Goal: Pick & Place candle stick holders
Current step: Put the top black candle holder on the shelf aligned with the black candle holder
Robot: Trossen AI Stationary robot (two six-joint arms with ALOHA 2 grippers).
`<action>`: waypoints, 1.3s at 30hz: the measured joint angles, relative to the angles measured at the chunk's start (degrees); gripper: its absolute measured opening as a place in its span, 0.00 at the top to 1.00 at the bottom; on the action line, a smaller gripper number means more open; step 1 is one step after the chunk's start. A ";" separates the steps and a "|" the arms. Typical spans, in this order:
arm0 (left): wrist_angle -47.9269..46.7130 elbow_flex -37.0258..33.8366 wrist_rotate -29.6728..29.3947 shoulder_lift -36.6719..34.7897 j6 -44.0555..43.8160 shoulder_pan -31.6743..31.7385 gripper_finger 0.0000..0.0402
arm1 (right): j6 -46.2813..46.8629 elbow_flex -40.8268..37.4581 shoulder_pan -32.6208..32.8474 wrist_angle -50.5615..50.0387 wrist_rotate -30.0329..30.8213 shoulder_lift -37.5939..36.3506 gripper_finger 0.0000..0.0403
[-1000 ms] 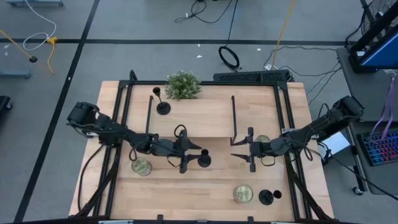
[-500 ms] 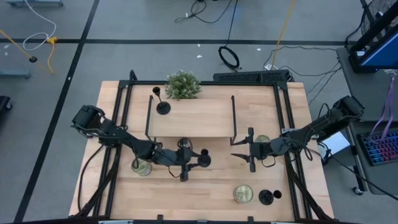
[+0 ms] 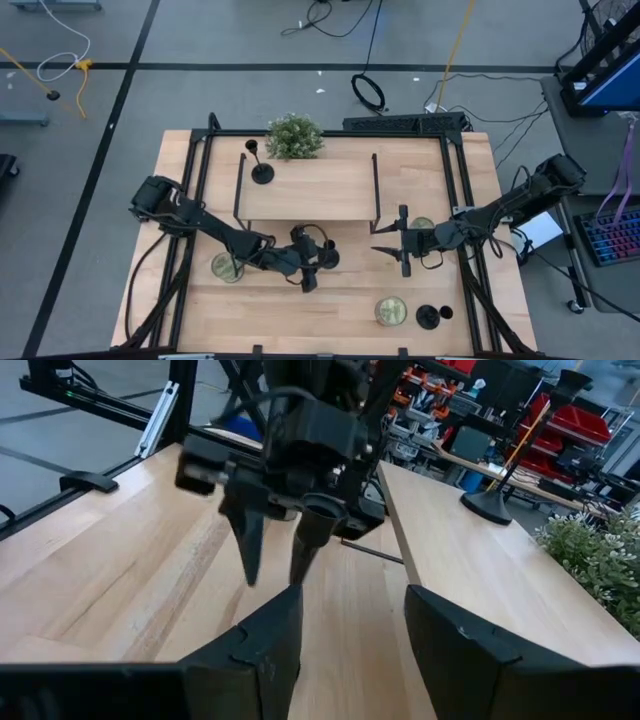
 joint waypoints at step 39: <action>-16.58 12.73 -14.74 -17.37 17.95 2.72 0.97 | 0.05 0.07 -0.02 -0.66 0.00 0.00 0.58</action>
